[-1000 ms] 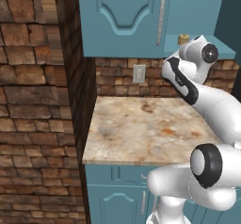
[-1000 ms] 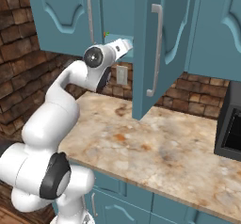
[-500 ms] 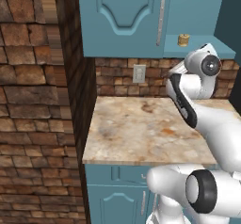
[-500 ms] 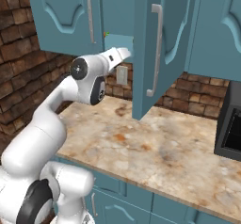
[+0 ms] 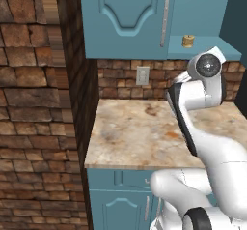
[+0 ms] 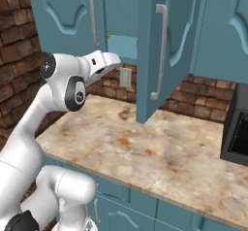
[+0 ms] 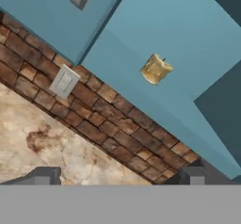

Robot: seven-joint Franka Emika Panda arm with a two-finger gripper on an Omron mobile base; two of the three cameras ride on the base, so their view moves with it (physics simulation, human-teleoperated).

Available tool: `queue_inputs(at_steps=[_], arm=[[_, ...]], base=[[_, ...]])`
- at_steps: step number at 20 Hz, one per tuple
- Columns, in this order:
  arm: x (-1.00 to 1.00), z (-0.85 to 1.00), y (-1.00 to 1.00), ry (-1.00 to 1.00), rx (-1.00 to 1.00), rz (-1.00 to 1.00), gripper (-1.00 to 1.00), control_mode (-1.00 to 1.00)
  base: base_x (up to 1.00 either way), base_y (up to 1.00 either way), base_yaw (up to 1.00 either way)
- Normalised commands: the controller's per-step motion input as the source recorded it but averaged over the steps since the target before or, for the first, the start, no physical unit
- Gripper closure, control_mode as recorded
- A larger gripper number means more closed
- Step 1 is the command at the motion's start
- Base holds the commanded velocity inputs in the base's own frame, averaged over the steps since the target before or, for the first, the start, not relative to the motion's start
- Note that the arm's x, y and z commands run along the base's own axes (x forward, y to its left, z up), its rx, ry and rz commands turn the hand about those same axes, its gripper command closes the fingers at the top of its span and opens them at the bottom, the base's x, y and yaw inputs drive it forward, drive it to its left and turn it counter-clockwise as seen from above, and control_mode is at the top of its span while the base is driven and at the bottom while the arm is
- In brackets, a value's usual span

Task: Pick the candle and candle from the dining table and place them in the open cabinet. Close the cabinet after placing the objects.

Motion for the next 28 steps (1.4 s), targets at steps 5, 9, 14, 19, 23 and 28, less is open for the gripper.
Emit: queue_inputs(at_steps=[5, 9, 14, 19, 23, 28], arm=[[-1.0, -0.03, -0.1, -0.01, 0.0, 0.0, -1.0, -1.0], [-1.0, 0.0, -0.08, -0.01, 0.0, 0.0, -1.0, -1.0], [-0.99, 0.0, 0.0, 0.0, 0.0, 0.01, -1.0, -1.0], [-0.98, 0.0, 0.0, 0.01, 0.04, 0.08, -1.0, -1.0], [-1.0, 0.0, 0.0, 0.01, 0.05, 0.11, -1.0, -1.0], [-0.97, 0.0, 0.06, 0.0, 0.0, 0.07, -1.0, -1.0]], base=[[0.0, 0.0, 0.0], [0.0, 0.0, 0.0], [0.0, 0.0, 0.0], [0.0, 0.0, 0.0], [0.0, 0.0, 0.0], [0.0, 0.0, 0.0]])
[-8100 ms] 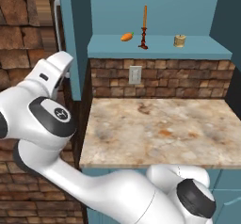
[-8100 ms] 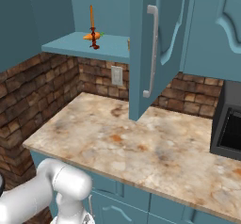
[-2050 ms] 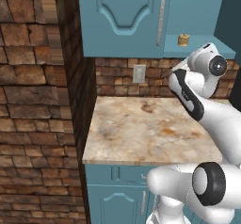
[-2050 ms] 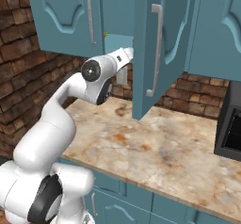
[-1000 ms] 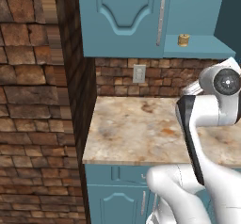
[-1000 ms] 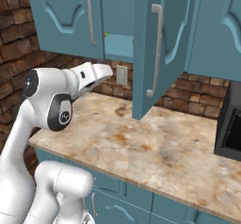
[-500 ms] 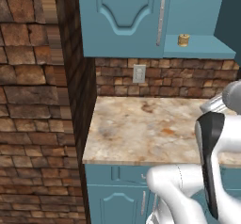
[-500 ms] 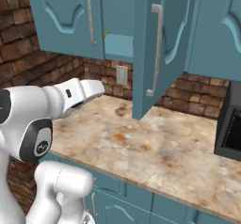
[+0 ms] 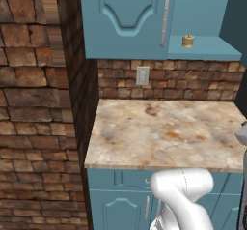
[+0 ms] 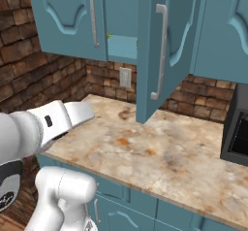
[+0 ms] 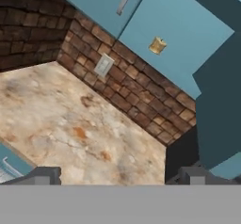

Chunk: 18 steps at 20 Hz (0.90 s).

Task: Pick the candle and candle from the dining table and place them in the open cabinet. Close the cabinet after placing the objects.

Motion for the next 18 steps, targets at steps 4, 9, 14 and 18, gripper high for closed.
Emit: queue_inputs(at_steps=[4, 9, 14, 18], arm=[[-0.75, 0.0, -0.01, -0.02, 0.0, 0.05, -1.0, -1.0], [-0.28, 0.0, -0.34, -0.08, 0.05, 0.04, -1.0, -1.0], [-0.11, 0.0, -0.54, -0.04, 0.11, 0.11, -1.0, -1.0], [0.0, 0.0, -0.47, -0.06, 0.14, 0.17, -1.0, -1.0]], base=[[0.0, 0.0, 0.0], [0.0, 0.0, 0.0], [0.0, 0.0, 0.0], [0.0, 0.0, 0.0]])
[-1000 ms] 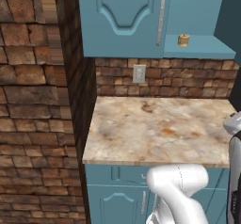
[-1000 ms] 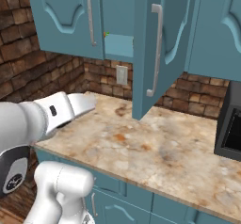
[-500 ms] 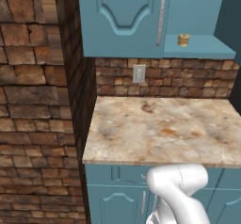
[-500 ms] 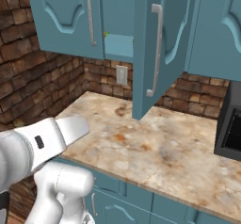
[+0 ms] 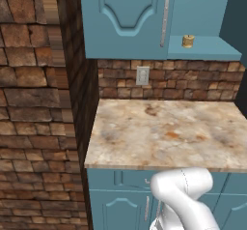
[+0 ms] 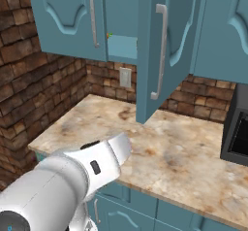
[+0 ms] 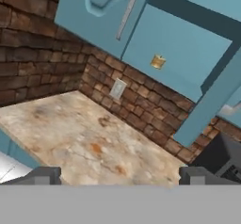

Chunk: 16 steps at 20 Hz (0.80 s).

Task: Pick the candle and candle from the dining table and place them in the open cabinet. Close the cabinet after placing the objects.

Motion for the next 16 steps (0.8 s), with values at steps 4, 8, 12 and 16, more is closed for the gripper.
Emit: queue_inputs(at_steps=[4, 8, 12, 16], arm=[[0.0, 0.04, -0.42, -0.09, 0.13, 0.22, -1.0, -1.0], [0.0, 0.06, -0.39, -0.12, 0.12, 0.23, -1.0, -1.0], [0.08, 0.04, -0.34, -0.1, 0.1, 0.23, -1.0, -1.0], [0.34, 0.0, -0.26, -0.03, 0.05, 0.22, -1.0, -1.0]], base=[[0.0, 0.0, 0.0], [0.0, 0.0, 0.0], [0.0, 0.0, 0.0], [0.0, 0.0, 0.0]])
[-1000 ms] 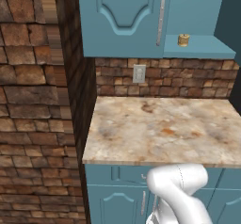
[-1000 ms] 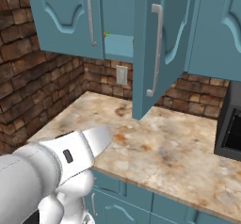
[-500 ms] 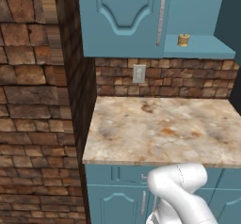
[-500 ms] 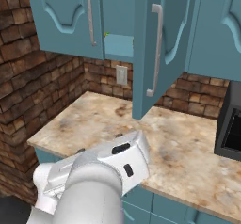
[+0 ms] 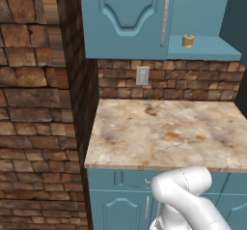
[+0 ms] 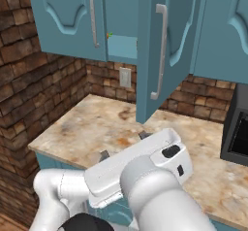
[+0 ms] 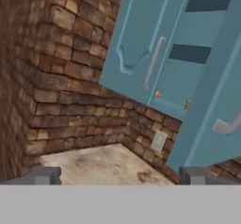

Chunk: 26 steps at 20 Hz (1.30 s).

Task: Pick the candle and candle from the dining table and place them in the open cabinet. Close the cabinet after placing the objects.

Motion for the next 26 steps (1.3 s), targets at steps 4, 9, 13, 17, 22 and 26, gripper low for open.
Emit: queue_inputs(at_steps=[4, 9, 13, 17, 22, 26], arm=[[0.57, 0.0, -0.23, 0.0, 0.02, 0.2, -1.0, -1.0], [0.62, 0.0, -0.29, 0.0, 0.05, 0.18, -1.0, -1.0], [0.53, 0.0, -0.35, 0.0, 0.08, 0.16, -1.0, -1.0], [0.61, 0.0, -0.21, 0.0, 0.04, 0.12, -1.0, -1.0], [0.57, -0.01, -0.2, 0.0, 0.02, 0.09, -1.0, -1.0], [0.45, -0.01, -0.23, 0.0, 0.02, 0.04, -1.0, -1.0]], base=[[0.0, 0.0, 0.0], [0.0, 0.0, 0.0], [0.0, 0.0, 0.0], [0.0, 0.0, 0.0], [0.0, 0.0, 0.0], [0.0, 0.0, 0.0]])
